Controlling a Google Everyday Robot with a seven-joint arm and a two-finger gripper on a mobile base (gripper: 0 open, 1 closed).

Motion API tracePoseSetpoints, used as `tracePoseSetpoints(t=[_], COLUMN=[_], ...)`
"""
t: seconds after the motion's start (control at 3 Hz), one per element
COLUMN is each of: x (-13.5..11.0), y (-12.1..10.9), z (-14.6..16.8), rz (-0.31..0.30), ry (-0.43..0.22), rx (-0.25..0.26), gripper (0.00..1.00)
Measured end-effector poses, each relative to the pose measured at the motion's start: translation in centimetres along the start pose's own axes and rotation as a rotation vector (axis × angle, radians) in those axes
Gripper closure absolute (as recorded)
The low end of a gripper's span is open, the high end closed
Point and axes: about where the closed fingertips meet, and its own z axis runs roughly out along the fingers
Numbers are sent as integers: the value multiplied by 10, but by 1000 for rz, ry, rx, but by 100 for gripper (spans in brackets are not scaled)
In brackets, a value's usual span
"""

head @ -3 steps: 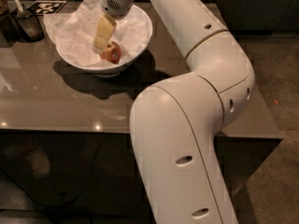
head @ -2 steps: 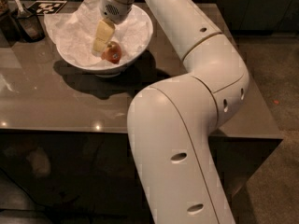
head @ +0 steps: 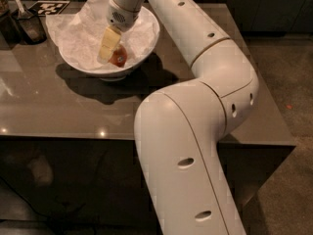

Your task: Pick apple from white bowl

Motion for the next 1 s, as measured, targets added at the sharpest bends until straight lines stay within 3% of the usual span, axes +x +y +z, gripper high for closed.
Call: tracePoseSetpoints(t=[1.0], x=[11], y=[1], z=[20], rz=[34], ry=[7], rx=[-33], gripper=[0])
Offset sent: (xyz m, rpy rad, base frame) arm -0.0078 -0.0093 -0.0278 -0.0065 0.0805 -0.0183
